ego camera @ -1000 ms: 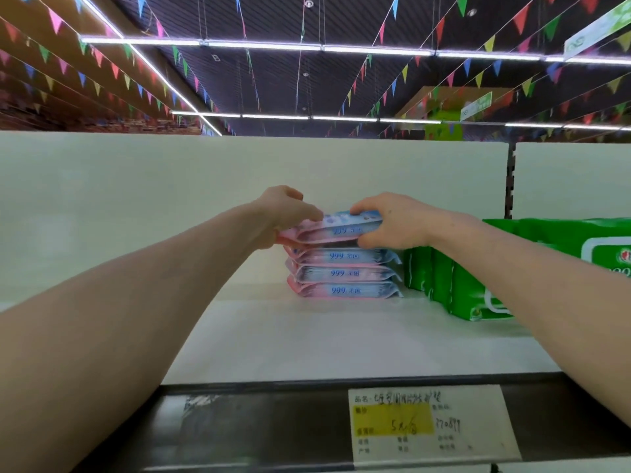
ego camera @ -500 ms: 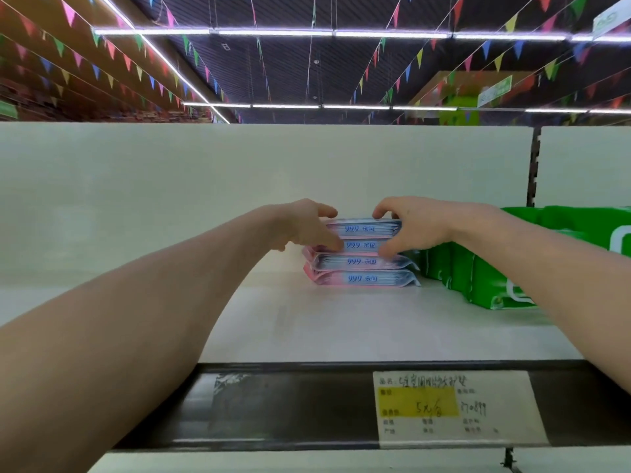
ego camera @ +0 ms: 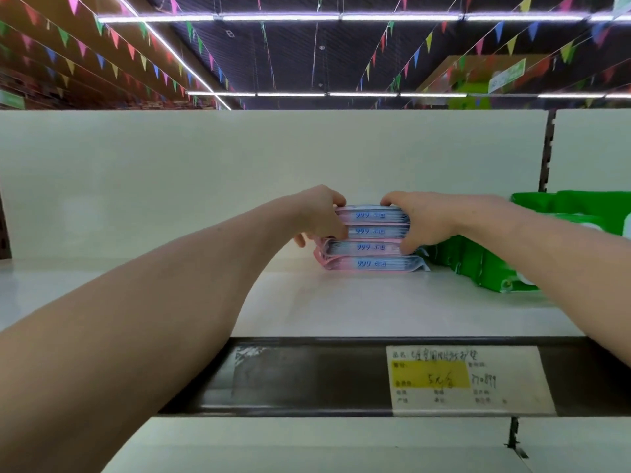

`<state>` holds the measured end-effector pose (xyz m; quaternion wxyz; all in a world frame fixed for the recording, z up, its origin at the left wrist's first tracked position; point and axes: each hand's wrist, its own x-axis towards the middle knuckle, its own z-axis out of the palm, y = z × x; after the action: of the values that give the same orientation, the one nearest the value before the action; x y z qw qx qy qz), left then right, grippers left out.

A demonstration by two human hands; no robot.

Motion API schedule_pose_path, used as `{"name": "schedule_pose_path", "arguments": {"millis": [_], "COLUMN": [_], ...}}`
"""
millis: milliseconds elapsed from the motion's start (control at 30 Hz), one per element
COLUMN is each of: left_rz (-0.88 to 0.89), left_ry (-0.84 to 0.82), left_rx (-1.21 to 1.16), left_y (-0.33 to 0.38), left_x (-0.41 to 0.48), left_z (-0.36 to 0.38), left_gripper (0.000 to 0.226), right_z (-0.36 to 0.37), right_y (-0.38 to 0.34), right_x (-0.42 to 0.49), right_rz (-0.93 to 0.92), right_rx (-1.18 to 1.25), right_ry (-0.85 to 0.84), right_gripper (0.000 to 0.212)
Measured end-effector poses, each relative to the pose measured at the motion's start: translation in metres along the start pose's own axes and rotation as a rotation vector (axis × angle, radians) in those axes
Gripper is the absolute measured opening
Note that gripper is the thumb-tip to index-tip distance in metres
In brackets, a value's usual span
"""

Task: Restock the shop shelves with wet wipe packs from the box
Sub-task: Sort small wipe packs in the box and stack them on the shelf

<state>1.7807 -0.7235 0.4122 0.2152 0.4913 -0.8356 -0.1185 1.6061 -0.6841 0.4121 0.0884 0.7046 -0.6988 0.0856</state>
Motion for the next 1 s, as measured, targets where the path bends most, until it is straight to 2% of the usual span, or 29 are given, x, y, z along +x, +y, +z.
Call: {"name": "schedule_pose_path", "arguments": {"millis": [167,267,333,433,600,700,767,833,1000], "left_rz": [-0.057,-0.08,-0.07,-0.042,-0.043,-0.035,-0.011,0.042,0.116], "left_ry": [-0.022,-0.071,-0.119,-0.083,-0.061,-0.04,0.06,0.148,0.141], "left_rx": [0.024,-0.001,0.013,0.002,-0.053,0.213,0.462,0.593,0.684], "left_y": [-0.003,-0.006,-0.009,-0.012,-0.011,-0.007,-0.002,0.004,0.011], "left_x": [0.004,0.002,0.0,0.0,0.002,0.001,0.0,0.001,0.001], "left_z": [-0.004,-0.008,-0.008,-0.001,0.009,0.006,0.002,0.002,0.014], "left_gripper": [0.073,0.087,0.079,0.061,0.051,0.055,0.069,0.075,0.046], "right_z": [0.002,-0.001,-0.001,0.002,0.005,0.001,0.0,0.001,0.006], "right_y": [0.002,0.003,0.004,0.004,0.005,0.0,-0.005,-0.011,-0.021], "right_x": [0.002,0.0,0.001,0.003,0.004,0.0,-0.001,0.0,0.0], "right_rz": [0.013,0.012,0.01,0.014,0.041,0.042,-0.017,-0.095,-0.151], "right_rx": [-0.049,-0.011,-0.075,-0.135,-0.2,-0.315,-0.332,-0.313,-0.416], "right_ry": [-0.025,-0.112,-0.118,-0.078,-0.061,0.015,0.087,0.144,0.187], "right_gripper": [0.084,0.097,0.103,0.098,0.092,0.09,0.092,0.086,0.056]}}
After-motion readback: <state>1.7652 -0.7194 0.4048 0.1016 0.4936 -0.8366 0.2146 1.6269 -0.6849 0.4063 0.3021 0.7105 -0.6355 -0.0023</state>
